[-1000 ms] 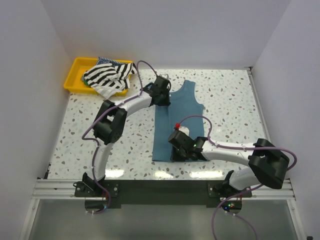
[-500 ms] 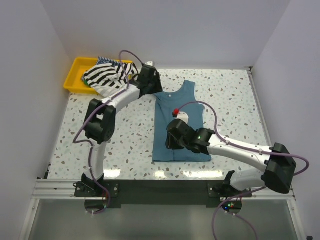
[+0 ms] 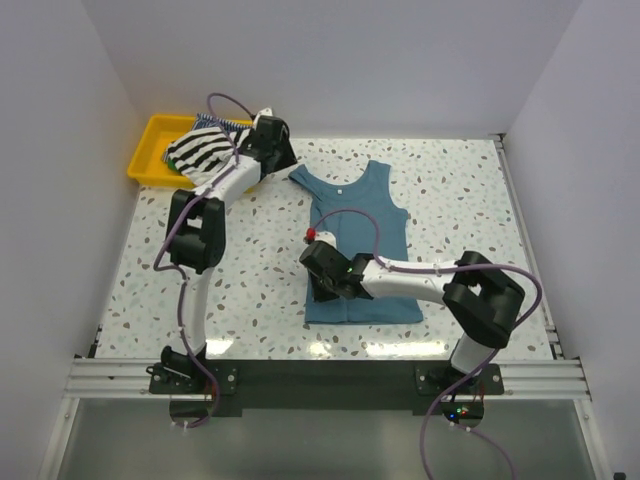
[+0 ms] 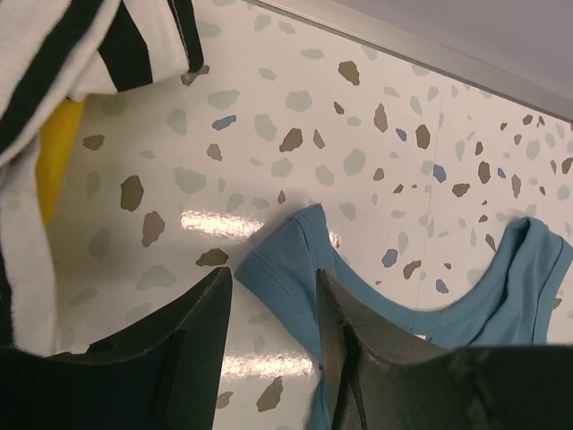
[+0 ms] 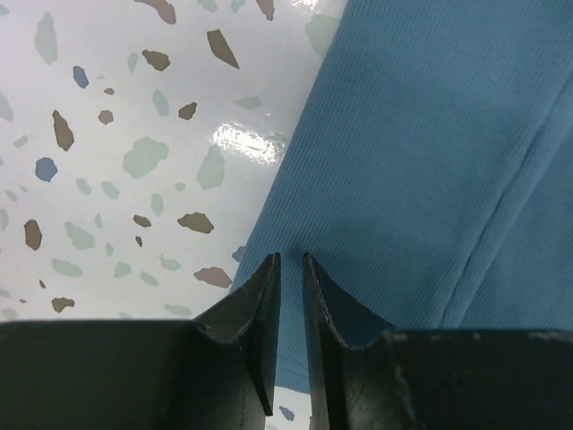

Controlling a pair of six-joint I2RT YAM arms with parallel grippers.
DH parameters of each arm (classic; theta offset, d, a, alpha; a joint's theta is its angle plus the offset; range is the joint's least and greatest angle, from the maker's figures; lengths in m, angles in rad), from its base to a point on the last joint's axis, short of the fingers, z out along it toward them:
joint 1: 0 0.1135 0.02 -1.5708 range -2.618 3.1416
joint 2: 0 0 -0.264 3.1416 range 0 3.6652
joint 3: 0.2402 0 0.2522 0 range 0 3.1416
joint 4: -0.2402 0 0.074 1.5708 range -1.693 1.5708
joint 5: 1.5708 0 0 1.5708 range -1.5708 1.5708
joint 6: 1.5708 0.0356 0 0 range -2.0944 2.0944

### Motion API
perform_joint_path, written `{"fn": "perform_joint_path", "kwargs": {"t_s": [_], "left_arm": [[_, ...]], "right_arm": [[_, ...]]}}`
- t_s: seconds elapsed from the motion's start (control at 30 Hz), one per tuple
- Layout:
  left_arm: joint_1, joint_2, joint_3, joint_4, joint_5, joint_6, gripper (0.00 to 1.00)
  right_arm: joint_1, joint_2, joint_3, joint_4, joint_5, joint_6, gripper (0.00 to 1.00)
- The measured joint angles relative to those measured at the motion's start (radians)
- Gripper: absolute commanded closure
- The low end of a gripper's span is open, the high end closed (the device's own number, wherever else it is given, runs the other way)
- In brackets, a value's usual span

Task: Fold and stack the tank tops
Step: Fold the tank top

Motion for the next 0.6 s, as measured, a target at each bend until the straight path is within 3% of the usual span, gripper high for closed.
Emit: {"fn": "perform_joint_path", "kwargs": {"t_s": [0.1, 0.3, 0.6], "left_arm": [[-0.01, 0.038, 0.013, 0.0, 0.004, 0.002, 0.56], [-0.013, 0.076, 0.012, -0.006, 0.005, 0.004, 0.46], [-0.013, 0.075, -0.066, 0.05, 0.042, 0.003, 0.5]], "right_arm": [[0.013, 0.029, 0.0, 0.019, 0.002, -0.011, 0.81], [0.053, 0.045, -0.044, 0.079, 0.001, -0.014, 0.82], [0.056, 0.014, -0.116, 0.179, -0.002, -0.003, 0.86]]}}
